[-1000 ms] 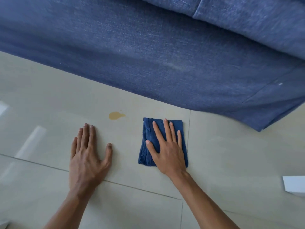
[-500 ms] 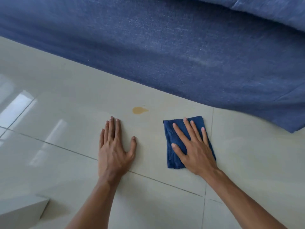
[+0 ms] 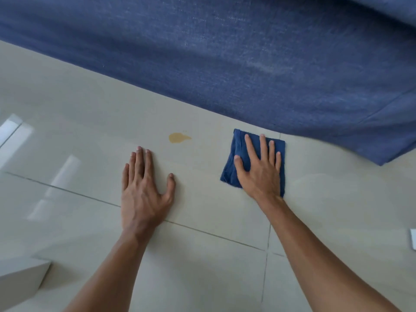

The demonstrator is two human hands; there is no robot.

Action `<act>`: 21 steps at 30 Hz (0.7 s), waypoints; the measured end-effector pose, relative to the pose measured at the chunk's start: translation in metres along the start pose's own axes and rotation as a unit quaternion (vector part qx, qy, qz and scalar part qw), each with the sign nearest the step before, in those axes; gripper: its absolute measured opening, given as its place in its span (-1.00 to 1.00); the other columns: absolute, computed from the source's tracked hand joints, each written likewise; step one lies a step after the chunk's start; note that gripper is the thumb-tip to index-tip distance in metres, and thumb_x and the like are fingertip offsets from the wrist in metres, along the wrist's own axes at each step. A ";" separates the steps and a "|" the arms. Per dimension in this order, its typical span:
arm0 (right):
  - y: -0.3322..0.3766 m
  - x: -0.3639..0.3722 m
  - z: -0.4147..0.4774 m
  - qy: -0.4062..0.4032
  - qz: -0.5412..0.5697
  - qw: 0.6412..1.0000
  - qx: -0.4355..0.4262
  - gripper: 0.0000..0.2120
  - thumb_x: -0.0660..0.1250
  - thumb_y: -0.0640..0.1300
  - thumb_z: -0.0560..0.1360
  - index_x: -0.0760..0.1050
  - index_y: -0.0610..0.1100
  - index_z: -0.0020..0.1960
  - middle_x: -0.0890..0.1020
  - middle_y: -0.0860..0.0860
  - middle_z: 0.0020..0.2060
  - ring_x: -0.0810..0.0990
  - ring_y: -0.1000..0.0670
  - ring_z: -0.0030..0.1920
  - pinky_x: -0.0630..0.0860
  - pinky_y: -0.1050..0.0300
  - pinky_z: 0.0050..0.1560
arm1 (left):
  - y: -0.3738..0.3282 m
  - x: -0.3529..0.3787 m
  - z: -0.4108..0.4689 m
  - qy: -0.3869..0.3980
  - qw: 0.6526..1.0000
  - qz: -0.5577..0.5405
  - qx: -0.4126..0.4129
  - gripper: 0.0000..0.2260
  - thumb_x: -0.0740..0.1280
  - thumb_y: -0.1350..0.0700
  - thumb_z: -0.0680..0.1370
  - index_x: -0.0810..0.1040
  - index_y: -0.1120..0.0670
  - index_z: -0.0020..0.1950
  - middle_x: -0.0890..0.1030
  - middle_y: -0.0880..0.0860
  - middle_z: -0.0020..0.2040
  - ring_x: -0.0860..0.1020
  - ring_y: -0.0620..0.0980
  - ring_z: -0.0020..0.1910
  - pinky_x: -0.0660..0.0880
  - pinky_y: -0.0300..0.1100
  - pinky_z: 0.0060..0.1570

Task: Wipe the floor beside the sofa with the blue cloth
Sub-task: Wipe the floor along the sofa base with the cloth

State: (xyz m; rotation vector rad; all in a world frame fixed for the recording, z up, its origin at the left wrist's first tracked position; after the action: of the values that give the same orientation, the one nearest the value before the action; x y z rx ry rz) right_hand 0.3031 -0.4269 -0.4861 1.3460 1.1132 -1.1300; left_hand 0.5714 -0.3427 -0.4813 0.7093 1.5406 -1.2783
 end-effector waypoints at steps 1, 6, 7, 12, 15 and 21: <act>0.019 0.004 0.006 0.000 0.012 0.999 0.039 -0.35 -0.10 0.30 0.58 0.02 0.14 0.63 0.04 -0.08 0.65 -0.01 -0.21 0.63 -0.05 -0.28 0.59 | 0.001 -0.001 0.001 0.000 1.000 -0.001 0.001 -0.30 0.18 -0.17 0.56 0.09 0.14 0.59 0.08 0.11 0.61 0.03 0.04 0.60 -0.05 -0.10 0.56; 0.033 0.002 -0.028 0.036 -0.003 0.990 -0.140 -0.38 -0.11 0.31 0.62 -0.07 0.17 0.64 -0.06 -0.02 0.66 -0.12 -0.14 0.65 -0.10 -0.21 0.62 | 0.003 -0.002 0.000 0.014 1.000 -0.016 0.007 -0.31 0.13 -0.19 0.58 0.04 0.11 0.61 0.02 0.06 0.62 -0.02 0.00 0.61 -0.08 -0.11 0.56; 0.019 0.000 -0.037 0.050 -0.007 0.985 -0.163 -0.38 -0.12 0.31 0.62 -0.08 0.18 0.64 -0.07 0.01 0.66 -0.13 -0.10 0.65 -0.09 -0.19 0.62 | 0.005 -0.003 0.002 0.016 1.000 -0.026 0.009 -0.32 0.11 -0.19 0.58 0.05 0.11 0.61 0.03 0.06 0.62 -0.01 0.00 0.60 -0.08 -0.13 0.56; 0.008 0.000 -0.003 0.005 0.007 1.000 -0.017 -0.36 -0.16 0.24 0.58 0.00 0.14 0.64 0.01 -0.01 0.66 -0.03 -0.14 0.65 -0.07 -0.22 0.61 | 0.029 -0.016 0.024 0.023 0.995 0.039 0.086 -0.37 0.02 -0.18 0.58 0.16 0.11 0.58 0.24 0.14 0.56 0.19 0.08 0.55 -0.02 -0.04 0.56; 0.060 0.009 0.027 0.016 0.029 0.999 0.007 -0.35 -0.17 0.22 0.56 -0.06 0.14 0.64 -0.06 -0.04 0.66 -0.10 -0.18 0.64 -0.15 -0.24 0.61 | 0.044 -0.014 0.032 0.024 0.998 0.034 0.050 -0.38 0.03 -0.19 0.59 0.04 0.00 0.61 0.02 0.08 0.62 -0.02 0.04 0.61 -0.18 -0.03 0.56; 0.060 0.008 -0.016 0.031 0.015 0.990 -0.134 -0.40 -0.11 0.23 0.61 -0.04 0.18 0.64 -0.05 0.03 0.66 -0.09 -0.08 0.65 -0.13 -0.15 0.63 | 0.046 -0.012 0.034 0.030 0.998 0.006 0.050 -0.38 0.02 -0.20 0.58 -0.01 -0.06 0.61 -0.06 0.01 0.63 -0.11 -0.01 0.61 -0.15 -0.07 0.56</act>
State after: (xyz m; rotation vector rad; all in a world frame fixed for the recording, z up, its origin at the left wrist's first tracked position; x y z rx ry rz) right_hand 0.3649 -0.4140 -0.4852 1.1884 1.2391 -0.8861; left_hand 0.6270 -0.3603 -0.4872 0.8261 1.5262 -1.3437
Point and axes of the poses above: each hand's wrist, its own z-axis towards the middle knuckle, its own x-axis out of the palm, y = z × x, the point moved 3 cm from there along z, towards the middle knuckle
